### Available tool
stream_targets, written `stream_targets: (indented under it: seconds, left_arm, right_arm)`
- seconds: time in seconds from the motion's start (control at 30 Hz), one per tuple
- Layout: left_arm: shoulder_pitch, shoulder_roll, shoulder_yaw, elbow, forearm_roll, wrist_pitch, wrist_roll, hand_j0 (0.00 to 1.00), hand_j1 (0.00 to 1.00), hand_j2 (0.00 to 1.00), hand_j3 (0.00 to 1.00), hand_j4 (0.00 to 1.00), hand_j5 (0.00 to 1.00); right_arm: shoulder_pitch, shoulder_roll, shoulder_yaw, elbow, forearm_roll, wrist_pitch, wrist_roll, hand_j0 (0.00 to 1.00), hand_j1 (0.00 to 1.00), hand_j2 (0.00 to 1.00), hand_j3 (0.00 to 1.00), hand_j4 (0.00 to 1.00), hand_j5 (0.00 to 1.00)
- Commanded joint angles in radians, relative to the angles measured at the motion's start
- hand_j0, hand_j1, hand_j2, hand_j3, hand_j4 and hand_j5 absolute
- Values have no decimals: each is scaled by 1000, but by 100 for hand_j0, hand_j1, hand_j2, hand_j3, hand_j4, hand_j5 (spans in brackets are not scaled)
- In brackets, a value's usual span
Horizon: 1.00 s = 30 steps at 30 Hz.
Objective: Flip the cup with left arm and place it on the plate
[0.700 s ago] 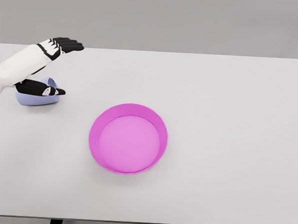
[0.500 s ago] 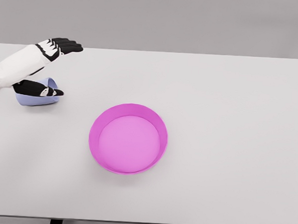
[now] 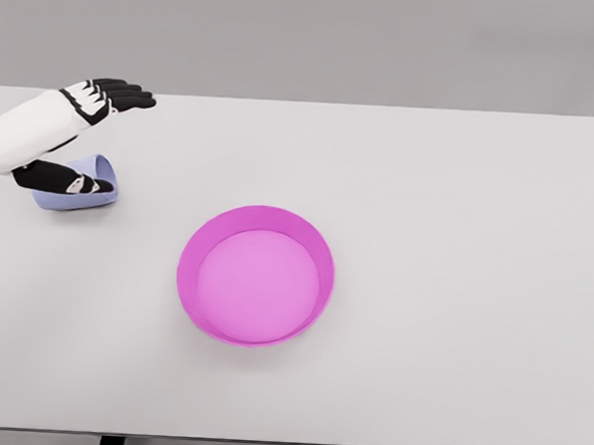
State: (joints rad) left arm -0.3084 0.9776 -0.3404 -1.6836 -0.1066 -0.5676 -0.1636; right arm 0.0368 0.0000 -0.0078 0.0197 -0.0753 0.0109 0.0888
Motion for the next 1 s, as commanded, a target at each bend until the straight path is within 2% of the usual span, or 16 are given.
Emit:
stream_targets:
  seconds: [0.0, 0.17, 0.23, 0.3, 0.43, 0.6, 0.97]
  left_arm:
    - [0, 19, 1, -2, 10, 9, 1, 100, 100, 100, 100, 100, 100]
    - [12, 43, 0, -24, 48, 23, 3, 100, 100, 100, 100, 100, 100]
    - [17, 41, -2, -28, 70, 146, 6, 100, 100, 100, 100, 100, 100]
    - [18, 38, -17, -71, 105, 287, 6, 100, 100, 100, 100, 100, 100]
    - [18, 21, -45, -76, 162, 497, 3, 100, 100, 100, 100, 100, 100]
    - [11, 0, -55, -76, 209, 644, 3, 100, 100, 100, 100, 100, 100]
    - [8, 0, -66, -73, 203, 673, 3, 100, 100, 100, 100, 100, 100]
  right_arm:
    - [-2, 0, 0, 0, 0, 0, 0, 100, 100, 100, 100, 100, 100]
    - [0, 0, 0, 0, 0, 0, 0, 100, 100, 100, 100, 100, 100]
    - [0, 0, 0, 0, 0, 0, 0, 100, 100, 100, 100, 100, 100]
    - [0, 0, 0, 0, 0, 0, 0, 100, 100, 100, 100, 100, 100]
    - [0, 0, 0, 0, 0, 0, 0, 100, 100, 100, 100, 100, 100]
    - [0, 0, 0, 0, 0, 0, 0, 100, 100, 100, 100, 100, 100]
    - [0, 0, 0, 0, 0, 0, 0, 100, 100, 100, 100, 100, 100]
